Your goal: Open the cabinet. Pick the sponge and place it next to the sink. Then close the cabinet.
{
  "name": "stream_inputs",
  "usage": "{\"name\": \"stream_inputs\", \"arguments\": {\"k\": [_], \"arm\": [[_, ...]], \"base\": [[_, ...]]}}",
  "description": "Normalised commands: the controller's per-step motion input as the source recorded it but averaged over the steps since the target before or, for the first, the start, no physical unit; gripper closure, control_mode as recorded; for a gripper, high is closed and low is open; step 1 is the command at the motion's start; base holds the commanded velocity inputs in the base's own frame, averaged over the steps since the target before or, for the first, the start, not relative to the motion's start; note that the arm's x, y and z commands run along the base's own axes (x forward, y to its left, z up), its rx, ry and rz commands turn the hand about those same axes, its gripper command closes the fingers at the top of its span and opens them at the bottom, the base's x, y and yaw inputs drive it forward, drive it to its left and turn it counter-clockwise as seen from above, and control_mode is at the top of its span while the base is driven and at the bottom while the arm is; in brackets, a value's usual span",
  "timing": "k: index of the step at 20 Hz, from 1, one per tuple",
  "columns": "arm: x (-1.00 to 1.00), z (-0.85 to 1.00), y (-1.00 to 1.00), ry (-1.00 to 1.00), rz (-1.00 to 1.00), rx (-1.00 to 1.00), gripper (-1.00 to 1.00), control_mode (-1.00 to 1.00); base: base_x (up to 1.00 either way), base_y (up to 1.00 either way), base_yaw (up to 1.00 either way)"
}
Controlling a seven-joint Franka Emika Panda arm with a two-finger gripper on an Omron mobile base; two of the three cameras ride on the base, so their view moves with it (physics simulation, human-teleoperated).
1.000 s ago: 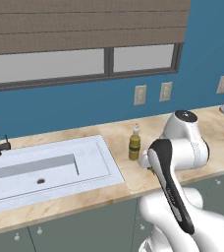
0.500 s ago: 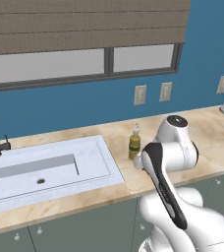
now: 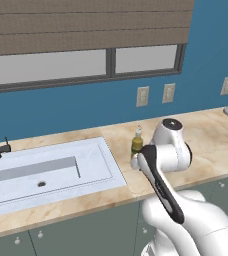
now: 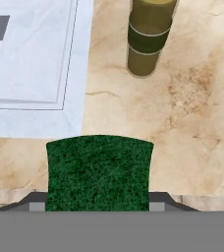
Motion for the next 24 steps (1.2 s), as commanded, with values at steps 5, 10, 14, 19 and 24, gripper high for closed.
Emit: {"name": "stream_inputs", "arguments": {"k": [5, 10, 14, 19, 24], "arm": [[0.13, -0.24, 0.04, 0.0, 0.0, 0.0, 1.0, -1.0], [0.22, -0.29, 0.0, 0.0, 0.0, 0.0, 1.0, -1.0], [0.31, -0.23, 0.0, 0.0, 0.0, 0.0, 1.0, -1.0], [0.3, -0.27, 0.0, 0.0, 0.0, 0.0, 1.0, -1.0], [0.02, -0.32, 0.0, 0.0, 0.0, 0.0, 1.0, -1.0]], "base": [[0.0, 0.0, 0.0], [0.0, 0.0, 0.0], [0.0, 0.0, 0.0], [0.0, 0.0, 0.0], [0.0, 0.0, 0.0]]}}
